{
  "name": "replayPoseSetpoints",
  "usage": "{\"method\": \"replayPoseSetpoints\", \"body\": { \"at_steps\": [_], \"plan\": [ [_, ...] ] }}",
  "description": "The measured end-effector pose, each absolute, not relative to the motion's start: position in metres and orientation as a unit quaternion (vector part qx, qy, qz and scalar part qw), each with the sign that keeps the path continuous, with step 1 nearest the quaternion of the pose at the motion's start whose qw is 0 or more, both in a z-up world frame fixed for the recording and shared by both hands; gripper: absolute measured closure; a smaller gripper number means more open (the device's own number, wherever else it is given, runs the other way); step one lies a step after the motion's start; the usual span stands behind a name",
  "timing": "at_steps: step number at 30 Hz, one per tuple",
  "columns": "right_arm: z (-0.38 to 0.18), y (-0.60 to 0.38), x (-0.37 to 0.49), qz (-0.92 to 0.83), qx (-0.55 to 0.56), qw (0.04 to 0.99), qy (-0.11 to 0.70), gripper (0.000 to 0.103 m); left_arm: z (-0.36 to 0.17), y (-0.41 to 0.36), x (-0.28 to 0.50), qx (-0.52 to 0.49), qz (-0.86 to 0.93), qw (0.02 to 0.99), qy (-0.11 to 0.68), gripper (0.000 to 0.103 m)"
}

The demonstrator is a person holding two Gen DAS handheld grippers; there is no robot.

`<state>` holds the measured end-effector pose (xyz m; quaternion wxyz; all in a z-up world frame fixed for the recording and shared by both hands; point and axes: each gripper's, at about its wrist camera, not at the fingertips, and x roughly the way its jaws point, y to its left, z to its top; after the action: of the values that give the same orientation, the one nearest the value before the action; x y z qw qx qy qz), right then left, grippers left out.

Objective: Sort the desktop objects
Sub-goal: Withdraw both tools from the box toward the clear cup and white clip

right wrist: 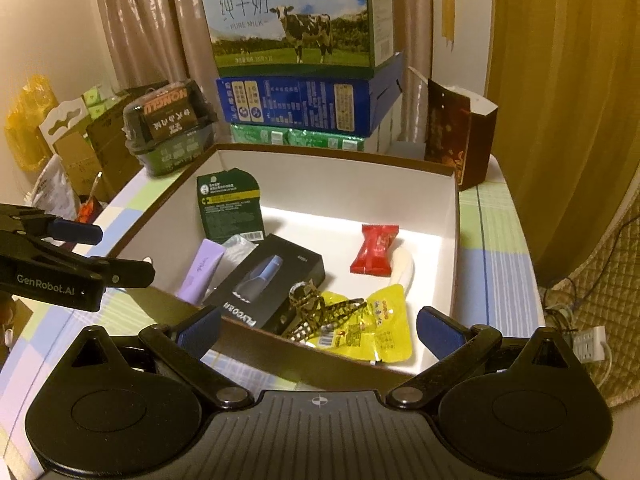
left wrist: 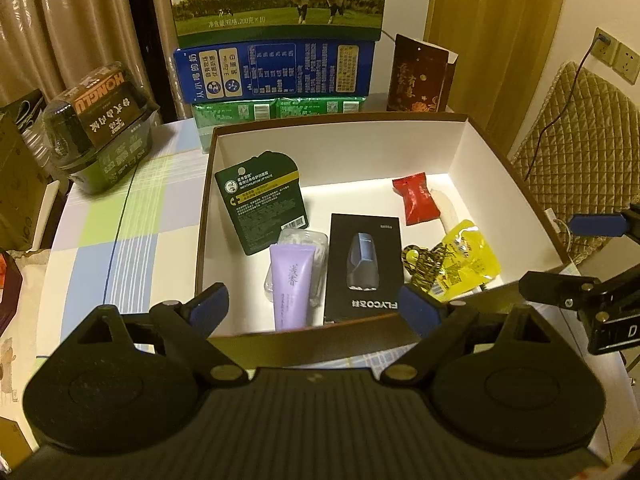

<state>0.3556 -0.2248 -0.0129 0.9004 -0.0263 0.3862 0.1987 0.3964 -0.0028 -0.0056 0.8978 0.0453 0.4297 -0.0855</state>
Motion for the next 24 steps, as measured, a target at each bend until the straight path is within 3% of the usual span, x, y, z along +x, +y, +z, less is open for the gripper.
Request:
{"method": "replayPoseSetpoints", "body": {
  "at_steps": [24],
  "plan": [
    [0.000, -0.235, 0.268, 0.218, -0.014, 0.906, 0.361, 0.002, 0.011, -0.002, 0.295, 0.011, -0.085, 0.906, 0.415, 0.013]
  ]
}}
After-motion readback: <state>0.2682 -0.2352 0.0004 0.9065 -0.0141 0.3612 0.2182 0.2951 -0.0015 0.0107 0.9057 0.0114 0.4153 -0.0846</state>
